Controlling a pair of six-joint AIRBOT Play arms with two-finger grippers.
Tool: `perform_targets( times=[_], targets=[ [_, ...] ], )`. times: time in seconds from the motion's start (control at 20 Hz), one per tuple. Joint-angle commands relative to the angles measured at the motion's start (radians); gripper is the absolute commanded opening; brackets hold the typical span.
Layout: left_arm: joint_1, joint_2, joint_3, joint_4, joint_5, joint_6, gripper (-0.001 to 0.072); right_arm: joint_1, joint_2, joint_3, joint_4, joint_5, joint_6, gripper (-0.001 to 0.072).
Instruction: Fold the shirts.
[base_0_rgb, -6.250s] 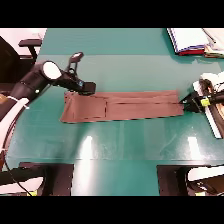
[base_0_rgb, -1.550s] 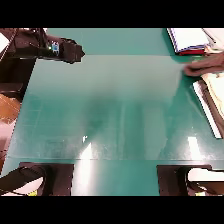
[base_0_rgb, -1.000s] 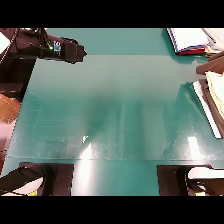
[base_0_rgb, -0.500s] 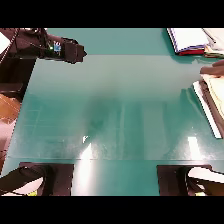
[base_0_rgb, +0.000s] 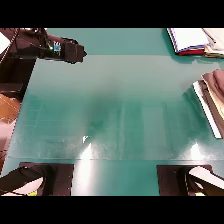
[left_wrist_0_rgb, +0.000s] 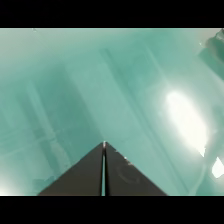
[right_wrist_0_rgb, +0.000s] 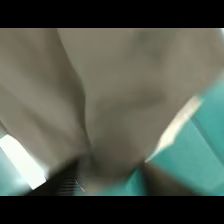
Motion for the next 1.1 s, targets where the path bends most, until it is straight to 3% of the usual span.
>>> perform_targets(
  times=[0.0,0.25,0.4,0.55,0.6,0.85,1.05],
  targets=[
    [0.000,-0.001,0.000,0.000,0.003,0.001,0.0025,-0.060,0.035,-0.109,-0.019,-0.009,0.019,0.0661],
    [0.000,-0.001,0.000,0.000,0.004,0.000,0.0025,0.047,0.035,0.042,0.198,-0.004,0.034,0.0656],
    [0.001,0.000,0.000,0.002,0.014,0.000,0.0025,0.256,0.035,0.115,0.419,-0.010,0.034,0.0655],
    [0.003,0.000,0.000,0.014,0.011,0.000,0.0025,0.517,0.035,0.140,0.469,-0.049,0.034,0.0650],
    [0.002,0.000,0.000,0.013,0.014,0.000,0.0025,0.595,0.034,0.139,0.468,-0.061,0.034,0.0615],
    [0.002,0.000,0.000,0.000,0.041,0.000,0.0025,0.877,0.034,0.139,0.468,-0.126,0.025,0.0016],
    [0.003,0.000,0.000,0.000,0.061,0.000,0.0025,0.951,0.034,0.139,0.468,-0.136,0.024,0.0017]
  ],
)
